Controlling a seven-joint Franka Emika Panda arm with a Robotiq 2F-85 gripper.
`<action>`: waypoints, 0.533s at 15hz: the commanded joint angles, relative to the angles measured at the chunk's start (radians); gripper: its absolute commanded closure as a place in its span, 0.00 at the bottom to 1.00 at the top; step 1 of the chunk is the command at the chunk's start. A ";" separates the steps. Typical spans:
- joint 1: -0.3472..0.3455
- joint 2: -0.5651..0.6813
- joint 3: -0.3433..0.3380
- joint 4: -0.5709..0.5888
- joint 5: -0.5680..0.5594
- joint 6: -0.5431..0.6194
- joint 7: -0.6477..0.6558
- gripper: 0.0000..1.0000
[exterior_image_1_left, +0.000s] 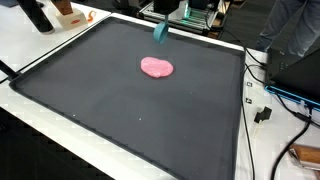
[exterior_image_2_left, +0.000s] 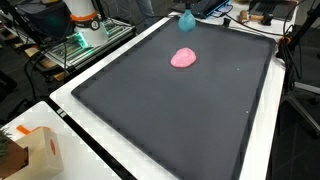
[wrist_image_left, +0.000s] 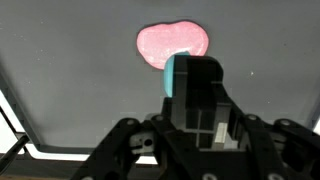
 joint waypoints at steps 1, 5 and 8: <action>-0.014 0.011 -0.016 0.003 0.079 0.031 -0.071 0.74; 0.055 0.036 -0.161 -0.019 0.407 0.131 -0.396 0.74; 0.118 0.060 -0.276 -0.018 0.647 0.106 -0.647 0.74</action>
